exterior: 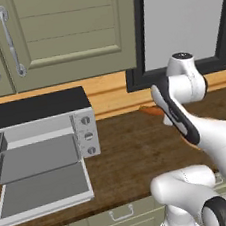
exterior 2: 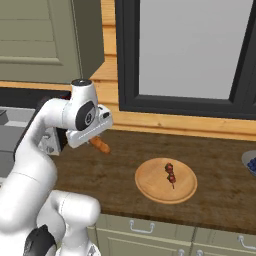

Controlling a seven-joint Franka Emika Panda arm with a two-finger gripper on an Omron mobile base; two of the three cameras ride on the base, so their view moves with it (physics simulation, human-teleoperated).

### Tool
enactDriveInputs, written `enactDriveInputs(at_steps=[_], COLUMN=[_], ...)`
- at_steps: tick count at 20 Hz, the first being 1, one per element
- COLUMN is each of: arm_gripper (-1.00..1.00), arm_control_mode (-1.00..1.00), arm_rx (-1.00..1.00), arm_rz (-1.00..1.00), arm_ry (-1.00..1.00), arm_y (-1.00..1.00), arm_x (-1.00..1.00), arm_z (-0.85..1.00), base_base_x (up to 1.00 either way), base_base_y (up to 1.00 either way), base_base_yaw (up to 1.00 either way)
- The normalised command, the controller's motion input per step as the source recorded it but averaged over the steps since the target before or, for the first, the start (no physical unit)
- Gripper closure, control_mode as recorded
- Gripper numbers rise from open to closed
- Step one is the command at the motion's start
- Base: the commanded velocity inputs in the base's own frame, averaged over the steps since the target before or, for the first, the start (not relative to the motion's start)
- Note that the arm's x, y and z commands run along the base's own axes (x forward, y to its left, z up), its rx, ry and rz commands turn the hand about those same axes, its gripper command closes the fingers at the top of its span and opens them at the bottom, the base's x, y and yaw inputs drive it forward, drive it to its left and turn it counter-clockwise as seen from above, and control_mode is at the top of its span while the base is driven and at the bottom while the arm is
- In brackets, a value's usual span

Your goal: Pick up the kebab skewer and baguette bread, and place them inside the toaster oven. Close the toaster oven door and start by setting the timer.

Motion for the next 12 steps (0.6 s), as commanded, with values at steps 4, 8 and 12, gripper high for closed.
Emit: enactDriveInputs(at_steps=[4,8,12], arm_gripper=[1.0,1.0,1.0], arm_control_mode=[-1.0,-1.0,-1.0], arm_rx=[-0.13,-0.11,-0.13], arm_rz=[0.23,0.23,0.26], arm_ry=[0.0,0.0,0.0], arm_y=[1.0,1.0,1.0], arm_x=[0.0,0.0,0.0], arm_z=[0.0,0.0,-0.02], base_base_x=[0.0,0.0,0.0], base_base_y=[0.0,0.0,0.0], base_base_yaw=[0.0,0.0,0.0])
